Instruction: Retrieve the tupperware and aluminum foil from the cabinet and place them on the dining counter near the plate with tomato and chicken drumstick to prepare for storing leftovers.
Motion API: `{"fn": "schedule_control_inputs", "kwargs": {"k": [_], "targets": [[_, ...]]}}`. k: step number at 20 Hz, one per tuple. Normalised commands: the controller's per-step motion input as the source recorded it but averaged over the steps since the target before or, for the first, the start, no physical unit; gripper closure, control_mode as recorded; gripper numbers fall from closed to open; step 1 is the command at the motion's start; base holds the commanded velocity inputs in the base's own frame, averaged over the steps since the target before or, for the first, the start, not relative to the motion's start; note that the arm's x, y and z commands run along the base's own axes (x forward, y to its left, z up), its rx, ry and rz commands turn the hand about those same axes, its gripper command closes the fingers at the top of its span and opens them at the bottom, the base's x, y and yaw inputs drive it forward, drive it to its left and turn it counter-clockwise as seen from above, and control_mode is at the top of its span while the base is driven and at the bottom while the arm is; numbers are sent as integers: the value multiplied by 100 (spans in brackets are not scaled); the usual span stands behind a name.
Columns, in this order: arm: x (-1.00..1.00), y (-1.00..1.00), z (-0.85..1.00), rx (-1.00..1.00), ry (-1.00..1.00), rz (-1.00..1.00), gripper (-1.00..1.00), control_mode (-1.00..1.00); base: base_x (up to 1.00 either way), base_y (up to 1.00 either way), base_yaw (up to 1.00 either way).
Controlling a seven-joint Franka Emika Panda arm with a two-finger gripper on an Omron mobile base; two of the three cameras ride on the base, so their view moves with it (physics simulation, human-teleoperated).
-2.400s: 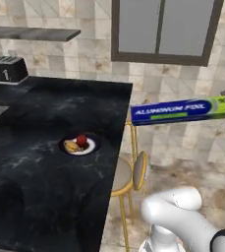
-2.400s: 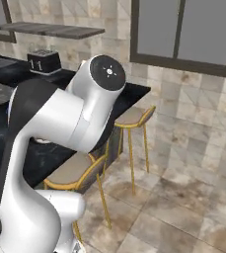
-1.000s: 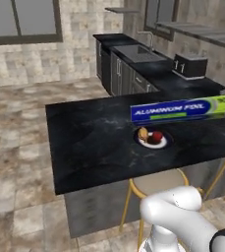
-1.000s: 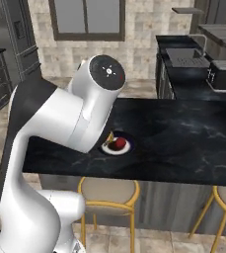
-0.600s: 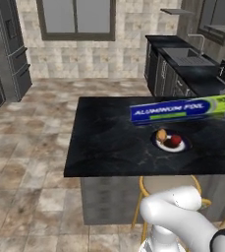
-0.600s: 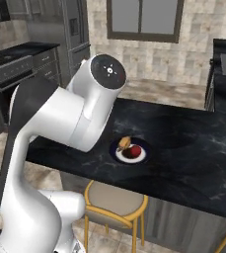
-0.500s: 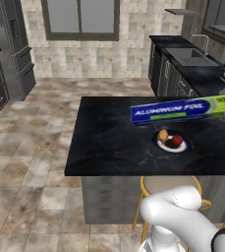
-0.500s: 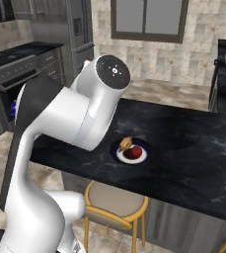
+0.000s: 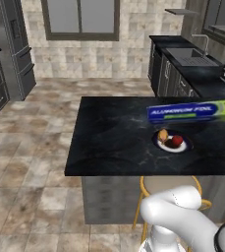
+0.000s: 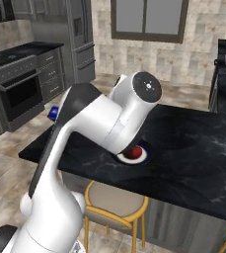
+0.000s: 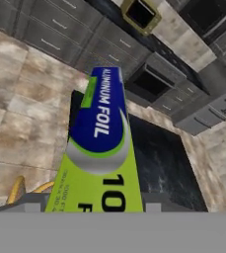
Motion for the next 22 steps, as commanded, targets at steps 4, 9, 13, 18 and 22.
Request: {"fn": "schedule_control_inputs", "kwargs": {"k": [4,9,13,18,22], "targets": [[61,-44,-46,1,7,-38,100,-100,0,0,0],[54,-46,-60,6,1,-43,100,-100,0,0,0],[26,-53,-54,17,0,-50,100,-100,0,0,0],[20,-59,-34,25,2,-56,100,-100,0,0,0],[23,-50,-26,32,16,-44,100,-100,0,0,0]]}}
